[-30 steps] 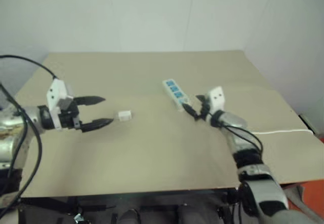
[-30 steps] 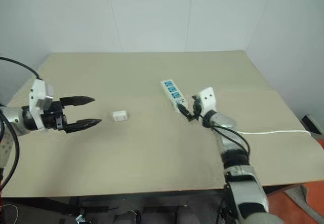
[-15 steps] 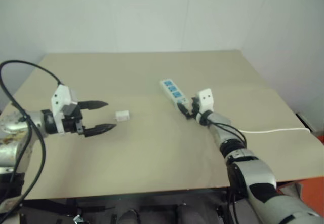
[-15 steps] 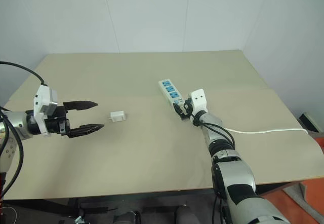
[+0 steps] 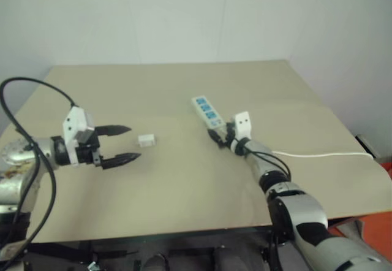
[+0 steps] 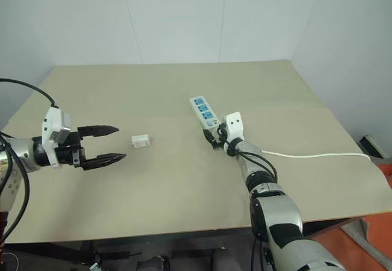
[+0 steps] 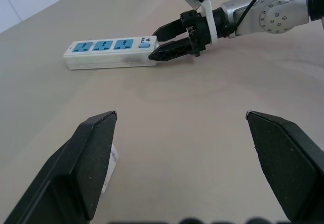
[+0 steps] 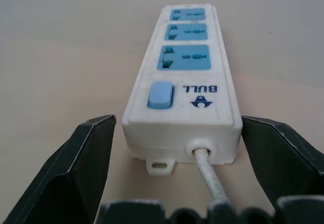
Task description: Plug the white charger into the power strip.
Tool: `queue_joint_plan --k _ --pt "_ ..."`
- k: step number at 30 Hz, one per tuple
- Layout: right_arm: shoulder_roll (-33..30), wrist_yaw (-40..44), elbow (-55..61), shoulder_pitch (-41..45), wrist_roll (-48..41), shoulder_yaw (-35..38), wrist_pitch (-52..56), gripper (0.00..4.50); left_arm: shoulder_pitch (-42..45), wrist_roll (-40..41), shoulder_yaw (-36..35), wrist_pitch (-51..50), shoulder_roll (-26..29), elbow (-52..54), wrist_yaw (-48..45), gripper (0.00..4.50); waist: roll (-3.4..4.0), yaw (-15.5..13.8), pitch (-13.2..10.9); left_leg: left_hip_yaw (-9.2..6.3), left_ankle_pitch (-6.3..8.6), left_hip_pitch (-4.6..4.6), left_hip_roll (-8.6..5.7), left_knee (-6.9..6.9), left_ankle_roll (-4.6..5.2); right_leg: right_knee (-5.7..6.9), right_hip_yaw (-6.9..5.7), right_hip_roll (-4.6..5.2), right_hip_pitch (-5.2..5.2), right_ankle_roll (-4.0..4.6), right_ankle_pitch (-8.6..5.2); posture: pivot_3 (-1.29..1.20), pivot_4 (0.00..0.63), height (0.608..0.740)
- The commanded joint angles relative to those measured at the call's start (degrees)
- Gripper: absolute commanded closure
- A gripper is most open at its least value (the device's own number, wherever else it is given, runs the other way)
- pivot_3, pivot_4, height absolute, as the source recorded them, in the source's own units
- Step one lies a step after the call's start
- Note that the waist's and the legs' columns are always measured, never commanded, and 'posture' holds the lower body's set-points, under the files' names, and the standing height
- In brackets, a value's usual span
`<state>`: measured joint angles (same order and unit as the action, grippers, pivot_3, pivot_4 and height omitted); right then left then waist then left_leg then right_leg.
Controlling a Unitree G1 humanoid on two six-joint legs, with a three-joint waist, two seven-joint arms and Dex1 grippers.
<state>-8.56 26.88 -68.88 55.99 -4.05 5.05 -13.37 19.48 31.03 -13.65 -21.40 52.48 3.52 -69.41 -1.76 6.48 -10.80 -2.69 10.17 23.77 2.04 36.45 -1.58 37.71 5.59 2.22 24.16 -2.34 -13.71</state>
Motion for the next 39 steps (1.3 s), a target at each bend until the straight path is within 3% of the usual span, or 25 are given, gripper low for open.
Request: queue_joint_plan --k 1,9,19,23,28,32,39 --pt "1.61 -4.51 -1.0 1.97 1.67 -0.36 -2.04 0.0 0.33 -0.5 -0.31 1.6 -0.02 -0.05 -0.01 0.03 0.0 0.45 0.0 0.0 0.0 0.0 0.0 -0.01 0.0 0.0 0.0 0.0 0.0 0.0 0.0 0.0 0.15 0.74" --pt "5.28 -14.53 -3.8 3.81 3.51 0.44 -2.65 0.0 1.21 -1.59 0.72 1.94 -0.93 -0.73 0.67 0.03 0.0 0.87 0.0 -0.07 -0.01 -0.03 -0.01 -0.01 -0.02 0.08 0.0 -0.02 0.0 0.01 0.01 0.0 0.15 0.74" --pt "6.37 -17.36 -4.87 4.57 2.31 3.0 -2.05 0.0 1.3 -2.71 1.89 2.9 -2.1 -1.42 1.06 0.03 0.0 0.74 0.0 -0.08 -0.02 -0.04 -0.01 -0.01 -0.02 0.1 0.0 -0.02 0.0 0.01 0.01 0.0 0.15 0.74" --pt "6.56 -18.99 -5.22 4.56 3.41 2.71 -2.85 1.08 1.9 -2.98 2.27 3.13 -2.88 -1.66 1.54 0.0 0.0 0.76 0.0 -0.08 -0.02 -0.04 -0.01 -0.01 -0.02 0.11 0.0 -0.03 0.0 0.01 0.01 0.0 0.15 0.74" --pt "6.29 -19.33 -5.22 4.29 5.14 1.45 -3.89 1.07 1.84 -3.04 2.25 3.17 -2.83 -1.45 1.46 0.0 0.0 0.75 0.0 -0.09 -0.02 -0.05 -0.01 -0.01 -0.02 0.11 0.0 -0.03 0.0 0.01 0.01 0.0 0.15 0.74" --pt "4.51 -13.48 -3.67 2.31 5.91 0.12 -7.01 1.07 1.65 -2.39 1.3 2.76 -1.96 -0.76 0.93 0.0 0.0 0.74 0.0 -0.08 -0.02 -0.04 -0.02 -0.01 -0.02 0.1 0.0 -0.03 0.01 0.01 0.01 0.0 0.15 0.74" --pt "-4.82 7.33 8.05 -6.21 0.05 1.68 -7.88 1.07 3.24 -1.61 0.48 2.33 -0.23 -1.09 0.05 0.0 0.0 -0.19 0.0 -0.09 -0.02 0.03 -0.04 -0.1 -0.02 -0.11 -0.04 0.01 -0.03 0.0 0.0 0.0 0.15 0.74"
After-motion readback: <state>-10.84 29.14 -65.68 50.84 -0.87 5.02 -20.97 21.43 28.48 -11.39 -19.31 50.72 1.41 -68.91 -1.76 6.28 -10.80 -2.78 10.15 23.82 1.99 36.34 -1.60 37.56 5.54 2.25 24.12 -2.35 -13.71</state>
